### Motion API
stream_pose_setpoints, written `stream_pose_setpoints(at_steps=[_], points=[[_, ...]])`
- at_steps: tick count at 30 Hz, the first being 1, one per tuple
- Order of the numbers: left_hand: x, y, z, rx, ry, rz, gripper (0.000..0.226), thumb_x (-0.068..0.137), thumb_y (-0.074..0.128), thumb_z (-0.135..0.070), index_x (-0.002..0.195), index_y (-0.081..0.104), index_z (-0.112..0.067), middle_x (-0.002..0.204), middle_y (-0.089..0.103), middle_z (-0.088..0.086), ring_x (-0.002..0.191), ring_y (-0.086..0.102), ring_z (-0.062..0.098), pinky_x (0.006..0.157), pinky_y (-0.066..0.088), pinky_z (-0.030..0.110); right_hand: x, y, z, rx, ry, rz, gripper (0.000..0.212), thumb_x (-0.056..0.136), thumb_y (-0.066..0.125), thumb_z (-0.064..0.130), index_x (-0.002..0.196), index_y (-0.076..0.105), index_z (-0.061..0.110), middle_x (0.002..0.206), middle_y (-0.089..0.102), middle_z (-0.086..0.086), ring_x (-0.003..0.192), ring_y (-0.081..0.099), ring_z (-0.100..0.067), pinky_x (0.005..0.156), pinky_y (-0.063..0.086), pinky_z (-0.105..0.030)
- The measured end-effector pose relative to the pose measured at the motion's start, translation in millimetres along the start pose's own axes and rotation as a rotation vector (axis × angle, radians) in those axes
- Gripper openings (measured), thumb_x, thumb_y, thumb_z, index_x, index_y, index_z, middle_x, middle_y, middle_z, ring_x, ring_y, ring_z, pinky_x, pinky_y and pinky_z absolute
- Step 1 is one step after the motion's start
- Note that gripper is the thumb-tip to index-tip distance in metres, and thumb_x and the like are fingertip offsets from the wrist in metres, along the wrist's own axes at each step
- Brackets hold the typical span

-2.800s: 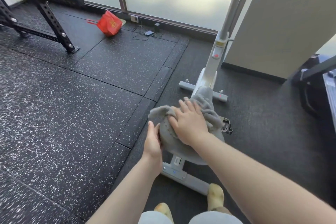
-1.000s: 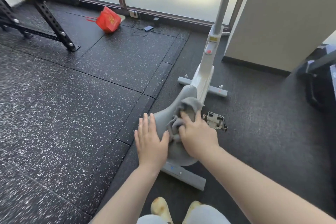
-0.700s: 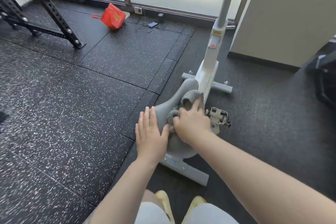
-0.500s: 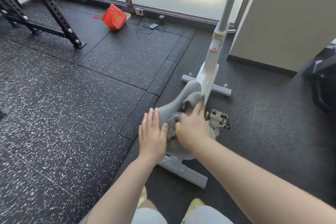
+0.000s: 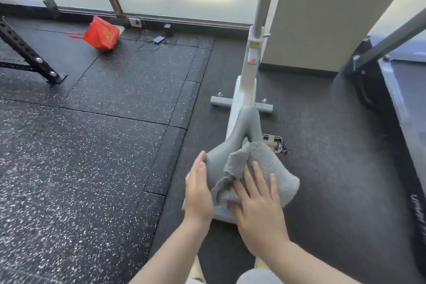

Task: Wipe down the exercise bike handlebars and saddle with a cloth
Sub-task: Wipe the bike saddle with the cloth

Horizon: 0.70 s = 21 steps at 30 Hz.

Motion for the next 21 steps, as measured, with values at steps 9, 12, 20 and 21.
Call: stream_pose_setpoints(at_steps=[9, 12, 20, 21], points=[[14.3, -11.6, 2.7, -0.211, -0.14, 0.095, 0.035, 0.104, 0.034, -0.028, 0.124, 0.061, -0.017, 0.117, 0.065, -0.012, 0.104, 0.06, -0.007, 0.083, 0.047, 0.011, 40.3, 5.8, 30.6, 0.169, 0.039, 0.013, 0.056, 0.088, 0.04, 0.039, 0.144, 0.039, 0.036, 0.159, 0.018, 0.006, 0.148, 0.006, -0.015, 0.119, 0.004, -0.04], [19.8, -12.3, -3.4, -0.19, -0.126, 0.135, 0.032, 0.104, 0.036, -0.026, 0.116, 0.064, -0.021, 0.113, 0.068, -0.011, 0.107, 0.061, -0.001, 0.088, 0.046, 0.018, 51.3, 6.3, 29.1, 0.174, -0.145, 0.143, 0.058, 0.086, 0.033, 0.052, 0.143, 0.04, 0.04, 0.159, 0.018, 0.011, 0.148, 0.001, -0.01, 0.117, 0.006, -0.035], [22.4, -15.3, -2.1, -0.074, -0.081, 0.158, 0.03, 0.103, 0.039, -0.025, 0.121, 0.062, -0.018, 0.127, 0.062, -0.004, 0.115, 0.055, 0.003, 0.101, 0.037, 0.023, 60.9, 21.9, 57.0, 0.056, 0.122, -0.04, 0.049, 0.081, 0.042, 0.04, 0.125, 0.061, 0.028, 0.146, 0.046, -0.003, 0.141, 0.032, -0.023, 0.112, 0.014, -0.05], [21.6, -20.9, -1.1, -0.045, -0.055, 0.142, 0.029, 0.102, 0.04, -0.023, 0.117, 0.064, -0.02, 0.124, 0.063, -0.005, 0.115, 0.056, 0.003, 0.101, 0.038, 0.024, 55.4, 23.1, 57.4, 0.06, 0.008, -0.021, 0.05, 0.08, 0.047, 0.037, 0.128, 0.058, 0.028, 0.148, 0.043, -0.002, 0.142, 0.03, -0.023, 0.113, 0.014, -0.051]])
Point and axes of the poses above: each hand's wrist, its own x-axis towards the middle knuckle, its own y-axis out of the palm, z = x × y, the point moved 9 cm from there along x, towards the middle knuckle
